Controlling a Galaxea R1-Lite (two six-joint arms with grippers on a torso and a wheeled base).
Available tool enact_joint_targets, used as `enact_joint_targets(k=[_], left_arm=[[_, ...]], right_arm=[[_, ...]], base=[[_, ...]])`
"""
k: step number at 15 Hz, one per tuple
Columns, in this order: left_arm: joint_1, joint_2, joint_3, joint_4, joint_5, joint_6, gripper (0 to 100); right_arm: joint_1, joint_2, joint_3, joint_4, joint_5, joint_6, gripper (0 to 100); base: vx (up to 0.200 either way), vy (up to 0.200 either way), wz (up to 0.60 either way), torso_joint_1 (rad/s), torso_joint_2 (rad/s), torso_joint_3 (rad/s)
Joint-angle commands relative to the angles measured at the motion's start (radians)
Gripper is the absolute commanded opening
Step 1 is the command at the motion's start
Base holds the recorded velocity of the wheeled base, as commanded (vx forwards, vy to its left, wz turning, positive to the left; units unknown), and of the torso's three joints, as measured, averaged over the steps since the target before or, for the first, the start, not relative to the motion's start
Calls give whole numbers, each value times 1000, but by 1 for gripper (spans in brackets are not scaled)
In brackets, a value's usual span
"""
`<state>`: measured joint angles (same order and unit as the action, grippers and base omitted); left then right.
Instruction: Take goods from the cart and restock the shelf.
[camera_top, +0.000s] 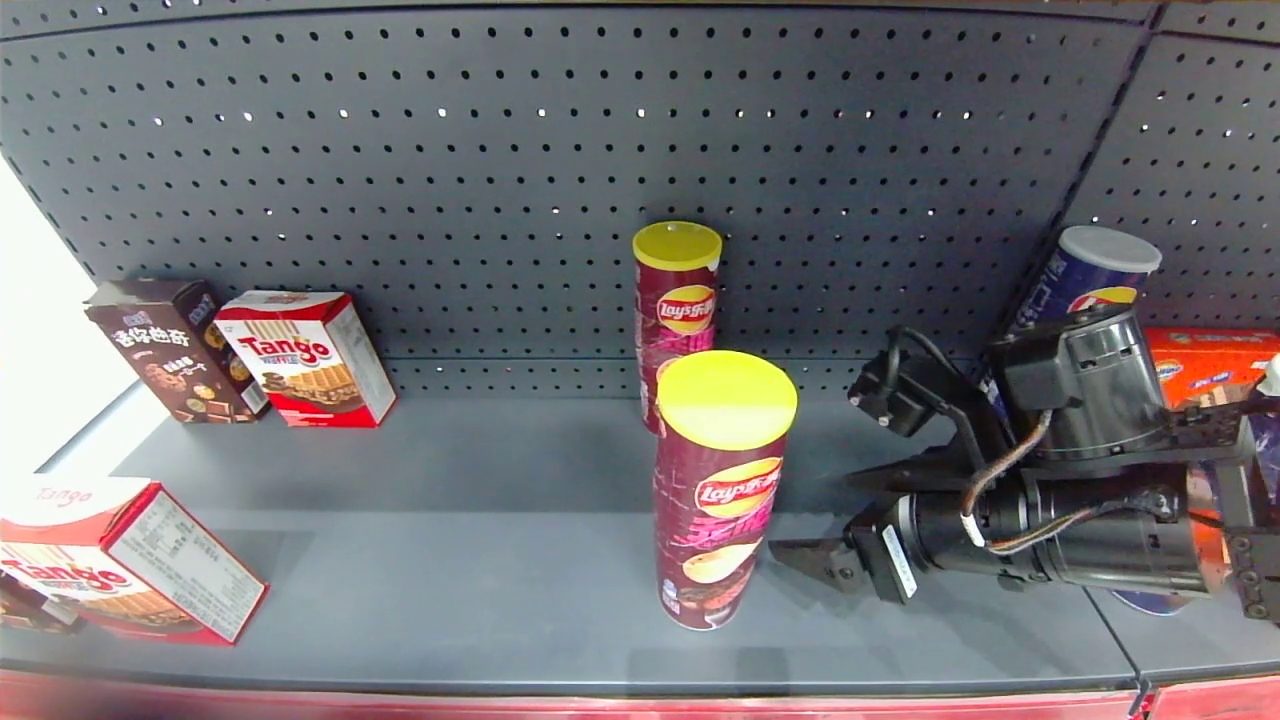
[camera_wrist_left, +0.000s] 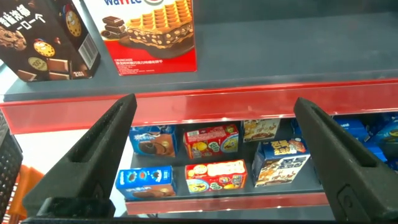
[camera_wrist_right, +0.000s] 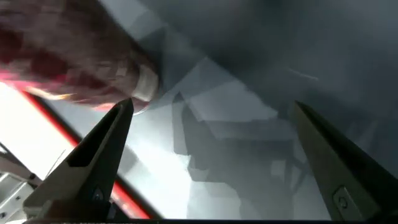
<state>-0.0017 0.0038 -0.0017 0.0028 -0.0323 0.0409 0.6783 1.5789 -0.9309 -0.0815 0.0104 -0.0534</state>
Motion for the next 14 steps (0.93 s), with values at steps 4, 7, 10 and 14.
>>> enact_joint_targets(k=[4,7,10,14], left_arm=[[0,2,0,0,0,-1,100],[0,2,0,0,0,-1,100],[0,2,0,-1,0,-1,100],[0,2,0,-1,2,-3,100]], right_arm=[[-19,26,-11,-23,2,0,100],[-9,42,-23,-24,5,-2,100],[14,42,-20,-23,5,0,100],[43,36,-3,-24,3,0,100]], base=[[0,0,0,0,0,0],[0,0,0,0,0,0],[0,0,0,0,0,0],[0,0,0,0,0,0]])
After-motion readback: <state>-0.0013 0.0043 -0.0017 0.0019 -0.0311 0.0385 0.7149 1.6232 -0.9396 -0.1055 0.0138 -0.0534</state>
